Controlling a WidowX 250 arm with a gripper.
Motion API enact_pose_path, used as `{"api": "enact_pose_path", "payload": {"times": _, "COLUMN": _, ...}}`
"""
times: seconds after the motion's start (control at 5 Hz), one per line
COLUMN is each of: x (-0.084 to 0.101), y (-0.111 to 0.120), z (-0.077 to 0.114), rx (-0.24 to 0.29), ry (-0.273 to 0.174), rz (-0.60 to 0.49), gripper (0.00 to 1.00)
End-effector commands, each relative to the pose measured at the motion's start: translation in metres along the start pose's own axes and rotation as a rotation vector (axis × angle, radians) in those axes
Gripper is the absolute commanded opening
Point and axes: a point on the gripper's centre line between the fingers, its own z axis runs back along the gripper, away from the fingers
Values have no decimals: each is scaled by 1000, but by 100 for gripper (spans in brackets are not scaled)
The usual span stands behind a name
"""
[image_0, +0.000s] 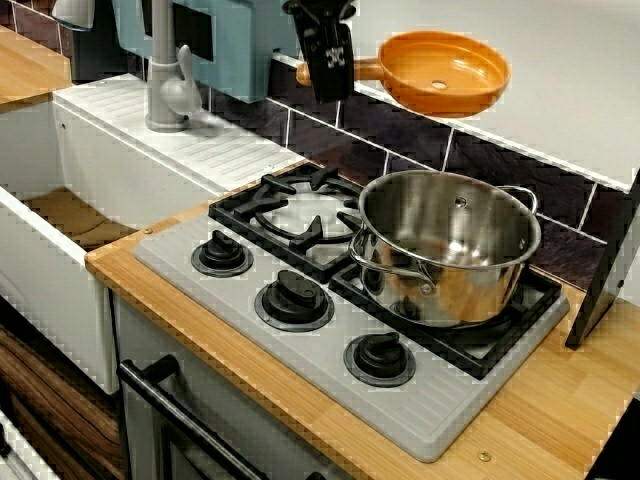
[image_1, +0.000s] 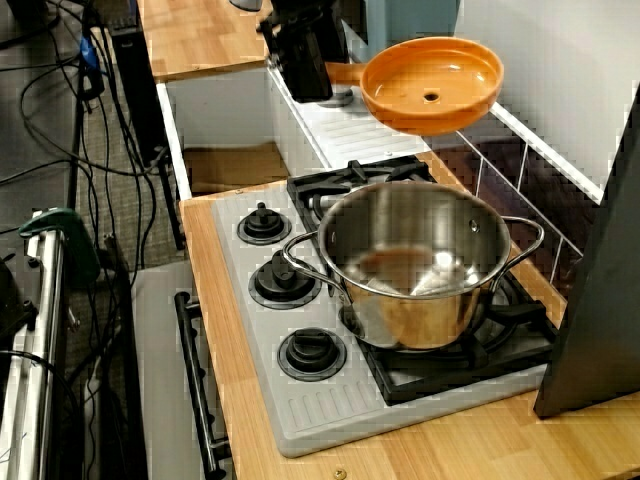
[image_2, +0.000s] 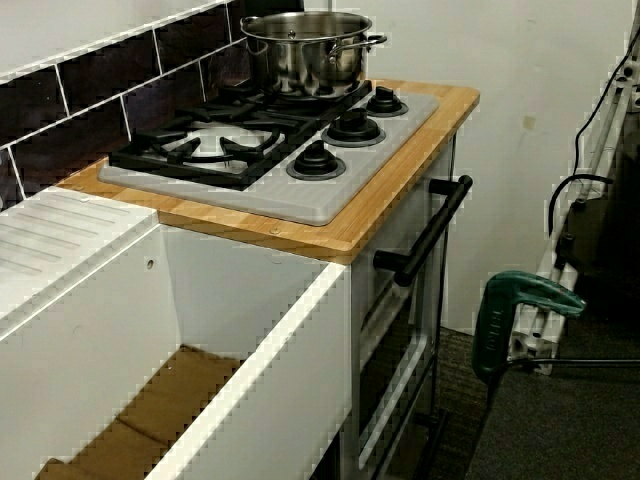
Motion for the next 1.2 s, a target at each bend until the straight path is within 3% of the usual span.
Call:
{"api": "enact_pose_path", "payload": {"times": 0.0, "x": 3, "y": 3, "z": 14, "rx": -205, "ry": 11, "rz": -59, "gripper": 0}}
{"api": "enact_pose_path", "payload": {"times": 0.4, "x": -2, "y": -2, "z": 21, "rx": -326, "ry": 40, "rz": -111, "gripper": 0}}
{"api": "enact_pose_path", "payload": {"times": 0.8, "x": -8, "y": -4, "z": 38, "rx": -499, "ry": 87, "rz": -196, "gripper": 0}}
{"api": "enact_pose_path", "payload": {"times": 1.0, "x": -9, "y": -5, "z": 40, "rx": -590, "ry": 131, "rz": -230, "gripper": 0}}
